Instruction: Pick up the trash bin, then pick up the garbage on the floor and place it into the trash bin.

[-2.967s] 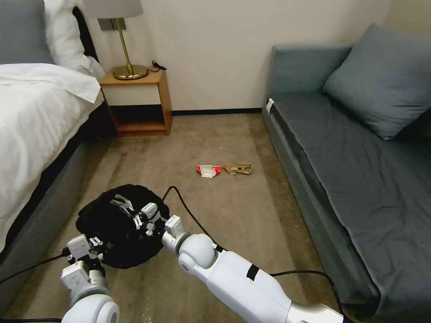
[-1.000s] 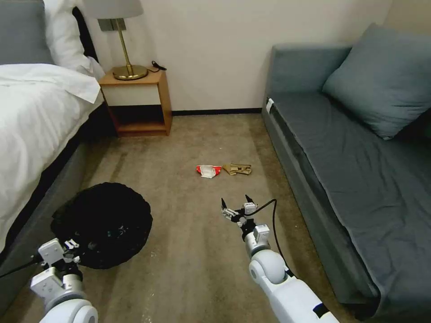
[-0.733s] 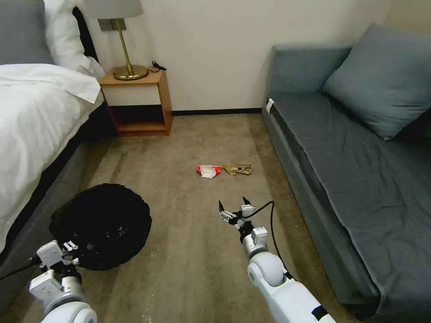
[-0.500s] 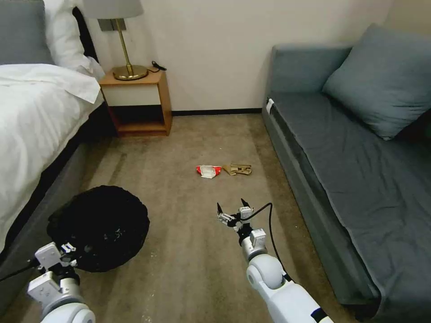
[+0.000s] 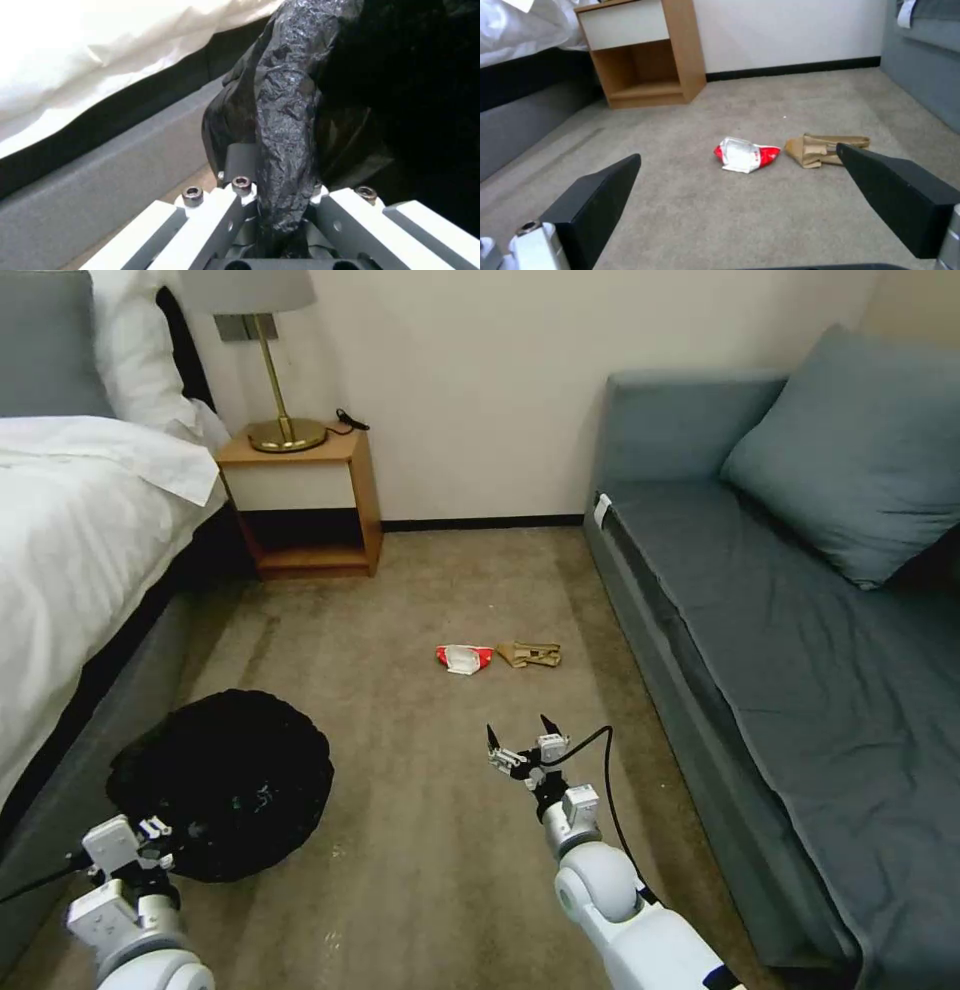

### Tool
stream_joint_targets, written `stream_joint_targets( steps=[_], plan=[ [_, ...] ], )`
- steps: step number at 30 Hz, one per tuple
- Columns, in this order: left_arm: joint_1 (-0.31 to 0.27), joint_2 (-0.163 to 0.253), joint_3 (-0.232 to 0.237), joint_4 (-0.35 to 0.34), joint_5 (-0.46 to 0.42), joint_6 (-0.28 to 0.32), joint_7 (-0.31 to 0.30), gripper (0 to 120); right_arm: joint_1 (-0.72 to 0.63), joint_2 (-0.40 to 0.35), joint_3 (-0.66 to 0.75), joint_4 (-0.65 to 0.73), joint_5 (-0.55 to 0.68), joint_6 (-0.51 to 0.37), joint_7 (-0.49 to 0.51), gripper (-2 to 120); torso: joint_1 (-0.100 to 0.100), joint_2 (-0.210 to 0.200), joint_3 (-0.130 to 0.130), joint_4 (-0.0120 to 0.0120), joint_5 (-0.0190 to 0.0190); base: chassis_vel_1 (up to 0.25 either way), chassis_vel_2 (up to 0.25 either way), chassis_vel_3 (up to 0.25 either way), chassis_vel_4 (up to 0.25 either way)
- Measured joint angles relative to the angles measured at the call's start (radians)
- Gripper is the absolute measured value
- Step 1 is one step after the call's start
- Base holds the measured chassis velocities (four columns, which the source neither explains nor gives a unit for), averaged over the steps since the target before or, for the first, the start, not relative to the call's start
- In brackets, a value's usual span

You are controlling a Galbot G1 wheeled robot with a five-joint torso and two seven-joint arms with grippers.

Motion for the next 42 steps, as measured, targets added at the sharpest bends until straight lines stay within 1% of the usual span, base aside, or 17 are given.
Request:
stream_joint_targets(
  steps=[10, 26, 42],
  plan=[
    [-0.001, 0.001, -0.003, 0.01, 0.001, -0.004, 0.003, 3, -0.002, 0.009, -0.003, -0.011, -0.008, 0.0, -0.002, 100, 0.0, 0.0, 0.0, 0.0, 0.0, -0.073, 0.07, 0.078, -0.076],
    [0.005, -0.002, 0.0, 0.026, 0.016, -0.023, 0.007, 3, -0.02, 0.007, -0.017, 0.011, -0.01, -0.003, -0.004, 100, 0.0, 0.0, 0.0, -0.0001, 0.0, -0.101, 0.097, 0.102, -0.097],
    [0.015, 0.004, 0.0, 0.023, 0.021, -0.032, 0.009, 3, -0.057, 0.012, 0.004, 0.019, -0.029, 0.008, -0.018, 100, 0.0, 0.0, 0.0, 0.0, 0.0001, -0.128, 0.13, 0.128, -0.126]
  ],
)
